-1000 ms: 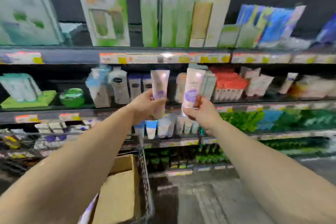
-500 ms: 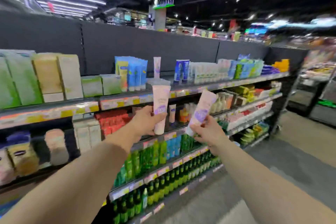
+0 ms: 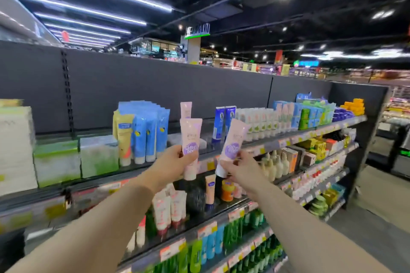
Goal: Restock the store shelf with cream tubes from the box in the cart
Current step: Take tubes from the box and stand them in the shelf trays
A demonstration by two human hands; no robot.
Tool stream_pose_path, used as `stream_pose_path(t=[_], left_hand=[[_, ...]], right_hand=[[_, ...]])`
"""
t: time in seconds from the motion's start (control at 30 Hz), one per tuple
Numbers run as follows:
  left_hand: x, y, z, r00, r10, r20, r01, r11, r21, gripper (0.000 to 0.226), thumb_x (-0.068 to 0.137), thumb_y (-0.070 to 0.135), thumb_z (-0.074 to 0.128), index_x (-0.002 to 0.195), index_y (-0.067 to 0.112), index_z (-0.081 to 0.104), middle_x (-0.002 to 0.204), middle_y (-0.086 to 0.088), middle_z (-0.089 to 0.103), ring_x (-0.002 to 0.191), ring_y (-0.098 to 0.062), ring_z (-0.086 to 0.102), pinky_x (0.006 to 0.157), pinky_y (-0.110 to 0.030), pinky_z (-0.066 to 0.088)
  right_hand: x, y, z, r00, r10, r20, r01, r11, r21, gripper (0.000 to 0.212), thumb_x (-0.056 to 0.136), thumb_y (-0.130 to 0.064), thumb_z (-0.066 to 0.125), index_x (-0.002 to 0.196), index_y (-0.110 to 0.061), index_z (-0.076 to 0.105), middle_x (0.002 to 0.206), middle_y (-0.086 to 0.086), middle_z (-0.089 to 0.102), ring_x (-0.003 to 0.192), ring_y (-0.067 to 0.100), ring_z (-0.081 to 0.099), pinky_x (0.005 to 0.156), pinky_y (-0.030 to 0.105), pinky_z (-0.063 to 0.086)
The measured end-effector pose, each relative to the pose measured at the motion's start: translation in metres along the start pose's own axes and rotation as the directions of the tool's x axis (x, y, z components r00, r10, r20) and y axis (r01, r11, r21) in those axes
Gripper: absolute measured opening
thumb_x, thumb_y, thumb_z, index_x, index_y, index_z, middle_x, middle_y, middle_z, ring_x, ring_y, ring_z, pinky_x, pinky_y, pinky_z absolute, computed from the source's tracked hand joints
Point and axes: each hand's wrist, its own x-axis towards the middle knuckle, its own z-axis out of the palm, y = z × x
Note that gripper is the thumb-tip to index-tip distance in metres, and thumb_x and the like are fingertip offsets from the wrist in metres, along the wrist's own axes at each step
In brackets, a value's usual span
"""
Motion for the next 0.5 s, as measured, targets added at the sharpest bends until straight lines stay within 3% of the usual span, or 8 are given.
stream_pose_path(t=[0.17,0.3,0.4,0.5], left_hand=[[0.035,-0.014,-0.017,1.000,-0.010,-0.022,0.011,0.999,0.047,0.029,0.093,0.045,0.059,0.116,0.027,0.061,0.113,0.007,0.068,0.103,-0.015,0.066,0.094,-0.045,0.054],[0.049,-0.015,-0.025,0.998,0.011,-0.069,-0.006,0.997,0.071,0.023,0.094,0.040,0.059,0.105,0.021,0.064,0.100,0.004,0.072,0.092,-0.013,0.069,0.081,-0.031,0.058],[0.052,-0.016,-0.028,0.995,0.001,-0.103,0.005,0.999,0.048,0.021,0.094,0.037,0.059,0.102,0.018,0.066,0.099,0.003,0.073,0.091,-0.014,0.070,0.080,-0.031,0.057],[0.054,-0.015,-0.028,0.980,-0.006,-0.197,0.019,0.998,0.064,0.019,0.092,0.038,0.061,0.101,0.022,0.067,0.095,0.006,0.074,0.090,-0.009,0.070,0.077,-0.024,0.054]], right_hand=[[0.054,-0.011,0.028,0.995,-0.036,0.089,0.046,0.993,-0.110,0.031,0.082,-0.023,0.072,0.108,-0.028,0.057,0.102,-0.005,0.066,0.094,0.015,0.065,0.087,0.039,0.056],[0.099,-0.027,0.047,0.981,-0.140,0.132,0.160,0.974,-0.160,0.025,0.085,-0.027,0.070,0.107,-0.023,0.059,0.100,-0.003,0.067,0.093,0.015,0.063,0.083,0.031,0.052],[0.137,-0.034,0.060,0.966,-0.193,0.172,0.221,0.963,-0.157,0.025,0.087,-0.018,0.070,0.109,-0.019,0.058,0.100,-0.004,0.065,0.092,0.015,0.061,0.074,0.026,0.048],[0.175,-0.031,0.075,0.953,-0.209,0.219,0.237,0.965,-0.109,0.025,0.084,-0.010,0.072,0.099,-0.020,0.054,0.092,-0.002,0.064,0.084,0.015,0.060,0.082,0.032,0.051]])
